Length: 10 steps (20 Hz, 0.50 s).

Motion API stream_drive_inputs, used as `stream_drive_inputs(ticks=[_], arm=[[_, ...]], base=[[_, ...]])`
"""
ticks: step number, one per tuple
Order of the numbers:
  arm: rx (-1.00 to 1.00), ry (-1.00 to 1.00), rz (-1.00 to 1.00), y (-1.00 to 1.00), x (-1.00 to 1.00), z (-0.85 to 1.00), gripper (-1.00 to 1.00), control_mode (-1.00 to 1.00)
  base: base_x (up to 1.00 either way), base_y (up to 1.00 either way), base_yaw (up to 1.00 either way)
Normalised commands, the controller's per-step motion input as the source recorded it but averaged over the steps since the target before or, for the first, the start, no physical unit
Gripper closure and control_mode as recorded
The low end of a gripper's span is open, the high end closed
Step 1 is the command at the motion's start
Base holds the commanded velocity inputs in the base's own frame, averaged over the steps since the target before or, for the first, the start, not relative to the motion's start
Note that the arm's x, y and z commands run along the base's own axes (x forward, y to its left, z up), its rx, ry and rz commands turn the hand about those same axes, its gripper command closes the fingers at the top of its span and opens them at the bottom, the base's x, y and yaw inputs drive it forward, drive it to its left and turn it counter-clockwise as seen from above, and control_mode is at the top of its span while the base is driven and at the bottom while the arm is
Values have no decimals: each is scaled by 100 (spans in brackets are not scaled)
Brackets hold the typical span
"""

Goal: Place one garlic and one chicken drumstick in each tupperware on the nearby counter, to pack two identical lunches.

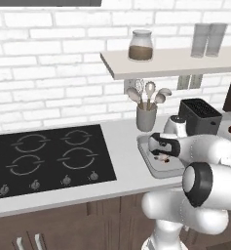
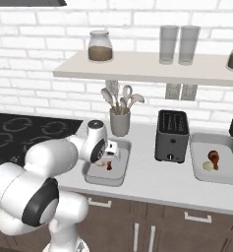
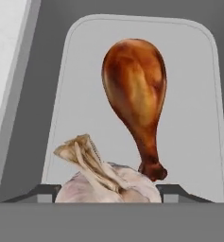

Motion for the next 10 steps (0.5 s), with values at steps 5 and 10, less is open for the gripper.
stream_drive_inputs(ticks=[5,10], arm=[[0,2,4,0,42,-40,-100,-100],[0,0,0,-10,0,-2,-100,-100]], base=[[0,0,0],[0,0,0]])
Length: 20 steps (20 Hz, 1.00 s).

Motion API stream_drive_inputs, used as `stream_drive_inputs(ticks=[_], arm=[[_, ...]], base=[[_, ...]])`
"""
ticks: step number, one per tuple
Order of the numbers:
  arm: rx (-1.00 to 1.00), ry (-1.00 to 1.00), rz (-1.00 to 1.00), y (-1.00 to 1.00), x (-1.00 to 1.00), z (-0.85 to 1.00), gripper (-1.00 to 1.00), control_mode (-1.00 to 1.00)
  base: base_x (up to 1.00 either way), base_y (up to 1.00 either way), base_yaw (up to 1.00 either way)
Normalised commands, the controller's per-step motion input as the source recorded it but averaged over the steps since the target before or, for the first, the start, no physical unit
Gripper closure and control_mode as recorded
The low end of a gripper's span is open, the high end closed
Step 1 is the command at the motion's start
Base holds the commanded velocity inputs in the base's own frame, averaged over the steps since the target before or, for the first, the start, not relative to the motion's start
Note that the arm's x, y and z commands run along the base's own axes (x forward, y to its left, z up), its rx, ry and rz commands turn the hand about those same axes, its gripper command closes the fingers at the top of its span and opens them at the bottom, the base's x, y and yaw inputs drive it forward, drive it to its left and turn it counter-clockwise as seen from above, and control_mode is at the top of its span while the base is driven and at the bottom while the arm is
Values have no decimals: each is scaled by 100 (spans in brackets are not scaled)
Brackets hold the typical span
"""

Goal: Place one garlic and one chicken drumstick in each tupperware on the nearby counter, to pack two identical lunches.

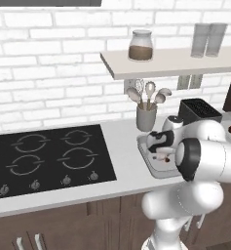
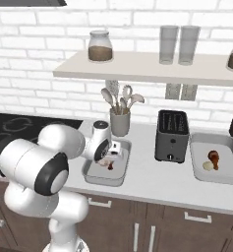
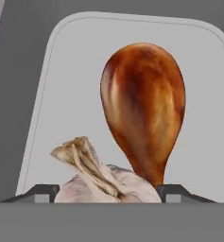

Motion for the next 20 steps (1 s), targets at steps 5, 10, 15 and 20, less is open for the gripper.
stream_drive_inputs(ticks=[5,10,15,20], arm=[[0,0,0,-5,-4,0,-100,-100],[0,-5,0,2,-21,39,-100,-100],[0,-11,-2,0,-60,62,-100,-100],[0,-17,-8,0,-82,54,-100,-100]], base=[[0,0,0],[0,0,0],[0,0,0],[0,0,0]])
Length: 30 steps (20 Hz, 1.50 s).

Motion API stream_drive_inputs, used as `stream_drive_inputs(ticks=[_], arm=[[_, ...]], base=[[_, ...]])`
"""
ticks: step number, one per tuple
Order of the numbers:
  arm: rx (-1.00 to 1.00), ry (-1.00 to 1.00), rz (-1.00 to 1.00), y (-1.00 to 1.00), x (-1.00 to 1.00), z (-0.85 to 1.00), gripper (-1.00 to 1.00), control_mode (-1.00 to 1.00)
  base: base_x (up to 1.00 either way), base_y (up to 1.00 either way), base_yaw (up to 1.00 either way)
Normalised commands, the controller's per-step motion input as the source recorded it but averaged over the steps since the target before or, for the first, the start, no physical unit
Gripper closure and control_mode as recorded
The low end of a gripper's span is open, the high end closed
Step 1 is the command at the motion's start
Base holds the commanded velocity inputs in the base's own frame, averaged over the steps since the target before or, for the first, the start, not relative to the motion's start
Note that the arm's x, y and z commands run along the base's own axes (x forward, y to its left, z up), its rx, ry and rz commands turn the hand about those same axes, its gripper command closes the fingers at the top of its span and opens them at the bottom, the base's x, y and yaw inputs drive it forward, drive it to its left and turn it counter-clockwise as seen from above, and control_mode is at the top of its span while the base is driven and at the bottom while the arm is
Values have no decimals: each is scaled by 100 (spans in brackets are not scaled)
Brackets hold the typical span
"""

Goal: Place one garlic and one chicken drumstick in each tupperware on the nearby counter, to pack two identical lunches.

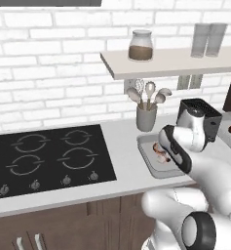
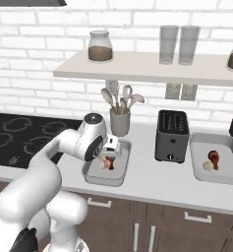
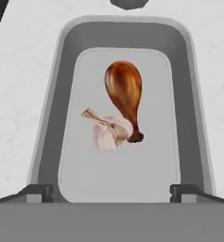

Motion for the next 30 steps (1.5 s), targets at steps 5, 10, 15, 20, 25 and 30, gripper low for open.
stream_drive_inputs(ticks=[5,10,15,20,25,30], arm=[[-2,-45,-1,-2,-98,26,-100,-100],[11,-33,-3,-39,-64,18,-100,-100],[18,-9,0,-37,-22,0,-100,-100],[19,-6,0,-51,-24,0,-100,-100],[14,-5,0,-46,-30,0,-100,-100],[1,1,0,-19,-11,-2,-100,-100]], base=[[0,0,0],[0,0,0],[0,0,0],[0,0,0],[0,0,0],[0,0,0]])
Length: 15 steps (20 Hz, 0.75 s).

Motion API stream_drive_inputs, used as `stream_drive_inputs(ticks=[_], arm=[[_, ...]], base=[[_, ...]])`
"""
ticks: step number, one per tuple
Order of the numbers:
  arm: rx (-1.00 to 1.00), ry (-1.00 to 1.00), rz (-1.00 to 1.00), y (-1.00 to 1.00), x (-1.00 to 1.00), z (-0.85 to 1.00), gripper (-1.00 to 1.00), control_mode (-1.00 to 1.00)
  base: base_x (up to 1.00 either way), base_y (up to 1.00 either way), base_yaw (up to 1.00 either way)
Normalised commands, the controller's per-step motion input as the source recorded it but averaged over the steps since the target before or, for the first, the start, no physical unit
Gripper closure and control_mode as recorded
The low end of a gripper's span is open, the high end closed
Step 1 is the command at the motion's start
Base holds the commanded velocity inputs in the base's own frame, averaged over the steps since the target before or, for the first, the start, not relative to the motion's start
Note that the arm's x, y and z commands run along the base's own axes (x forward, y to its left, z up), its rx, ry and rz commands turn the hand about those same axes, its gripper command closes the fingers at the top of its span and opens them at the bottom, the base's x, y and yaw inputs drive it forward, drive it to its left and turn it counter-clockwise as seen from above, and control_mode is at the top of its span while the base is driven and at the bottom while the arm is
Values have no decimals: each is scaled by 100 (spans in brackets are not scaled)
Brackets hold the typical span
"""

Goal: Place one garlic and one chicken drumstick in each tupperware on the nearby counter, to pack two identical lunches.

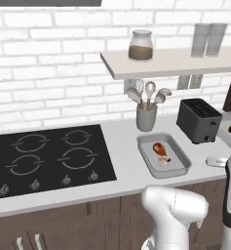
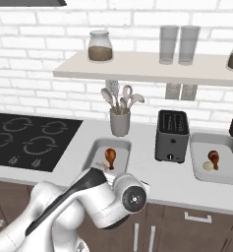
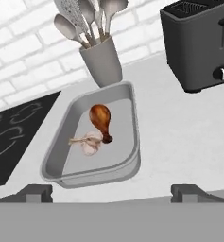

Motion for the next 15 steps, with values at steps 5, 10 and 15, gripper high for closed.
stream_drive_inputs(ticks=[5,10,15], arm=[[10,0,3,-54,-5,0,-100,-100],[15,-1,0,-38,-17,38,-100,-100],[6,0,0,-3,-1,65,-100,-100]], base=[[0,0,0],[0,0,0],[0,0,0]])
